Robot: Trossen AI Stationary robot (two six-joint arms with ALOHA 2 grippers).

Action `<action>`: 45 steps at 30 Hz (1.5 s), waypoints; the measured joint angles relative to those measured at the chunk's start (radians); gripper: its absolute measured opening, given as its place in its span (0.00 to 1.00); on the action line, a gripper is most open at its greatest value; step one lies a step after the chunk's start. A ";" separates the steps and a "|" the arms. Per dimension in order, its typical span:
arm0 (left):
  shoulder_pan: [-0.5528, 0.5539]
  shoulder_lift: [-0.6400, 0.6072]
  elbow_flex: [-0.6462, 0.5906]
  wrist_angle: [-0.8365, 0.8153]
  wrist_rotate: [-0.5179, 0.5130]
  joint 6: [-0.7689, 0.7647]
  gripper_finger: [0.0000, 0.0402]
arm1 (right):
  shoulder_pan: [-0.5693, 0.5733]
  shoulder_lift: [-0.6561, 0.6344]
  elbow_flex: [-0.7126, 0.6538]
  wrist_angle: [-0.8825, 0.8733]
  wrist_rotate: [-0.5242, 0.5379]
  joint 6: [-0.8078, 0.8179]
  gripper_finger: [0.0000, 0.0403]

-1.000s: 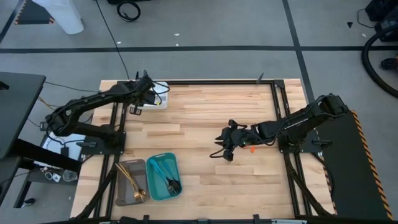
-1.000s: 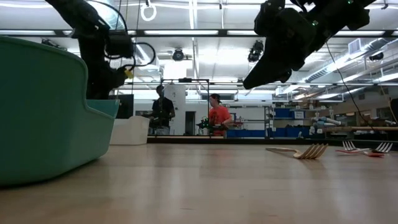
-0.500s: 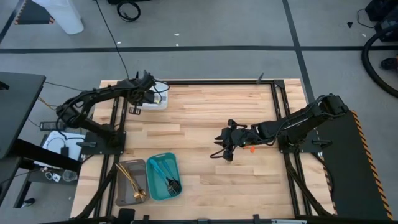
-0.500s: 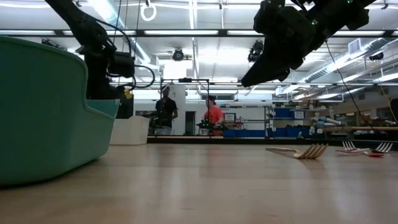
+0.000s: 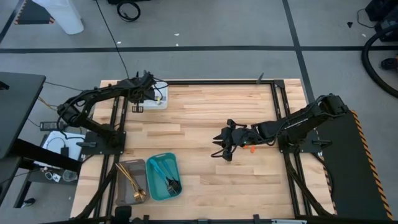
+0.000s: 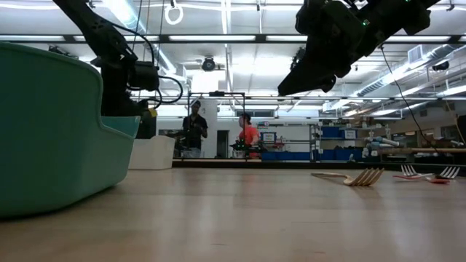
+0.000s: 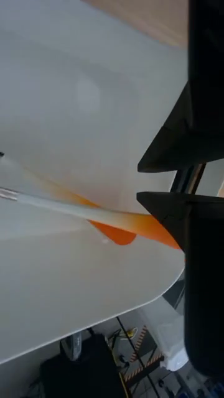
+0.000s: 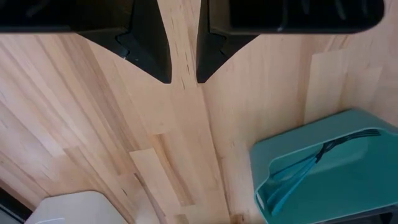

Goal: Sort silverware by color (type)
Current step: Put the orange fork into the white bin

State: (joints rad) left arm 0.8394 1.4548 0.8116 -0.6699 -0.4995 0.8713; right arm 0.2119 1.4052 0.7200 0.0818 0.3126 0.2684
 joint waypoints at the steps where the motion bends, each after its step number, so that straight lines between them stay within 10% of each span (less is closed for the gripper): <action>1: 0.000 0.000 0.000 0.002 0.000 -0.002 0.17 | 0.000 0.000 0.000 0.000 0.000 0.000 0.21; 12: 0.000 0.076 0.000 0.046 -0.004 -0.050 0.19 | 0.002 0.000 0.000 0.000 -0.013 -0.002 0.21; 28: -0.002 0.090 0.000 0.133 -0.074 -0.056 0.50 | 0.002 0.000 0.000 0.001 -0.019 0.001 0.21; 45: -0.132 -0.087 0.000 0.084 -0.079 -0.083 0.45 | -0.006 0.000 0.000 -0.025 -0.019 0.001 0.21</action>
State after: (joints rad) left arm 0.7071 1.3681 0.8116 -0.5863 -0.5788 0.7887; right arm 0.2055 1.4052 0.7200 0.0569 0.2934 0.2695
